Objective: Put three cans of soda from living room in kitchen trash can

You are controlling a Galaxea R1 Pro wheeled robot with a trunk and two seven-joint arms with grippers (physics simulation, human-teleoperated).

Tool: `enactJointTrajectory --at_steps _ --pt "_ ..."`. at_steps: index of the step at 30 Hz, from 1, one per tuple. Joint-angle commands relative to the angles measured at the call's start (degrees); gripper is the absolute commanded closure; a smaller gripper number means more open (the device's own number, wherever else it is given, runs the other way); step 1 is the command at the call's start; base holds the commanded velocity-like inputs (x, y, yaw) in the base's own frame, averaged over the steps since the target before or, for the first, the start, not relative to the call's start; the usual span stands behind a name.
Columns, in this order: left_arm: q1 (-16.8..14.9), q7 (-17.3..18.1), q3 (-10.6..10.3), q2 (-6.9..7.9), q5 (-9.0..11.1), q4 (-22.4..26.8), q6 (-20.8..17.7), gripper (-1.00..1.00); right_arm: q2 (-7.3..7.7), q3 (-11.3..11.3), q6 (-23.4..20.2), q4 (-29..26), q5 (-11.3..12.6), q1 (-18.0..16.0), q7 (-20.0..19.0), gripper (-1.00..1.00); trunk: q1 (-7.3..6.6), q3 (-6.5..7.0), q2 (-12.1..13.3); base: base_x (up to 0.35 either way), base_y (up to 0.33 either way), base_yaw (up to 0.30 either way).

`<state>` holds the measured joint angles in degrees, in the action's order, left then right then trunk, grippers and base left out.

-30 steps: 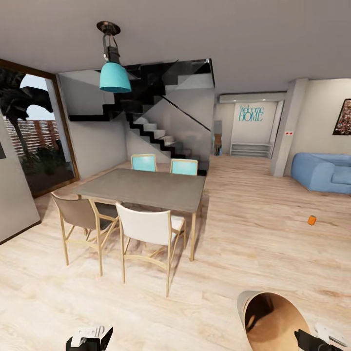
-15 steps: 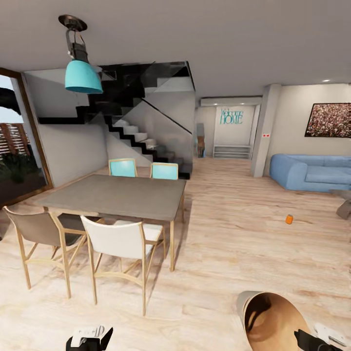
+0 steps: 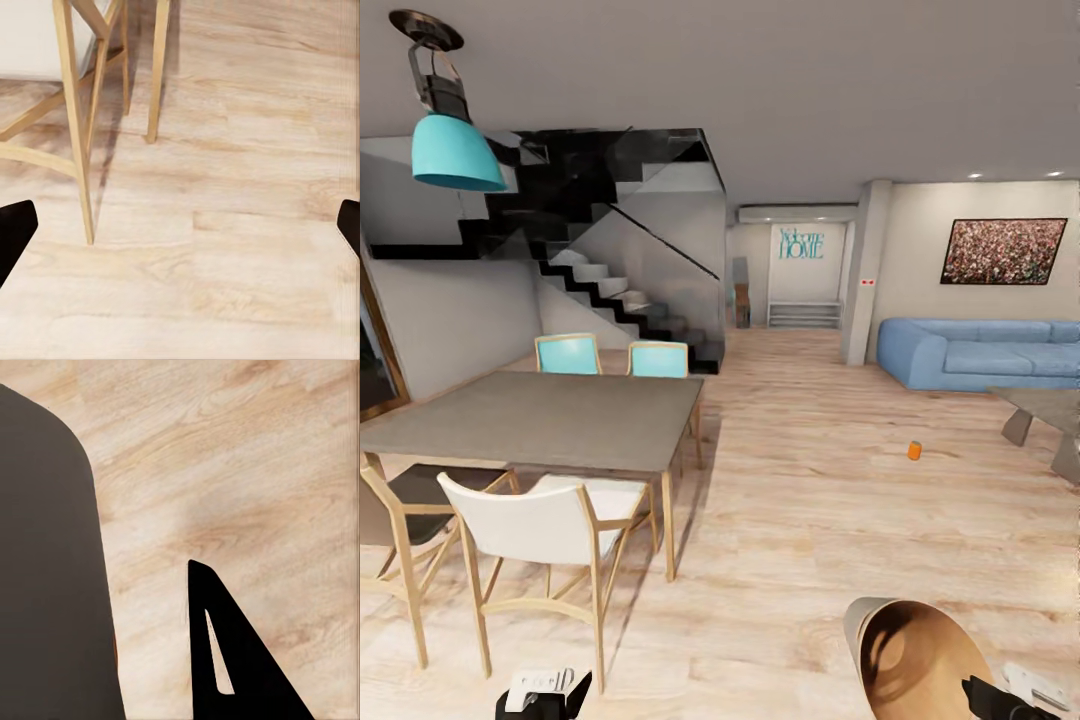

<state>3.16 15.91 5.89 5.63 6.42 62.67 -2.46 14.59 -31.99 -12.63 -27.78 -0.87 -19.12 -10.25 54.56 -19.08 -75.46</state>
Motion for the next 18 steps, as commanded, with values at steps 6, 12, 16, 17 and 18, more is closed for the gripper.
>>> enactJointTrajectory --at_steps 6,12,16,17,18 --pt "0.0 0.1 0.0 0.03 0.0 0.0 0.0 -1.0 -0.07 -0.1 0.0 -0.1 0.2 0.0 0.0 1.0 0.0 0.04 0.0 0.241 -0.243 -0.025" --pt "0.0 0.2 0.0 0.07 0.0 0.0 0.0 -1.0 -0.08 -0.1 0.0 -0.1 0.0 0.0 0.0 1.0 0.0 0.05 0.0 0.247 -0.24 -0.003" --pt "0.0 0.2 0.0 0.03 0.0 0.1 0.0 -1.0 -0.09 0.0 0.0 -0.1 -0.1 0.0 0.0 1.0 0.0 0.05 0.0 0.249 -0.24 -0.001" --pt "0.0 0.2 0.0 0.04 0.0 0.1 0.0 -1.0 -0.09 0.0 0.0 -0.1 -0.1 0.0 0.0 1.0 0.0 0.05 0.0 0.249 -0.239 0.0" --pt "0.0 0.2 0.0 0.02 0.0 0.0 0.0 -1.0 -0.09 0.0 0.0 -0.1 -0.1 0.0 0.0 1.0 0.0 0.05 0.0 0.249 -0.239 0.0"
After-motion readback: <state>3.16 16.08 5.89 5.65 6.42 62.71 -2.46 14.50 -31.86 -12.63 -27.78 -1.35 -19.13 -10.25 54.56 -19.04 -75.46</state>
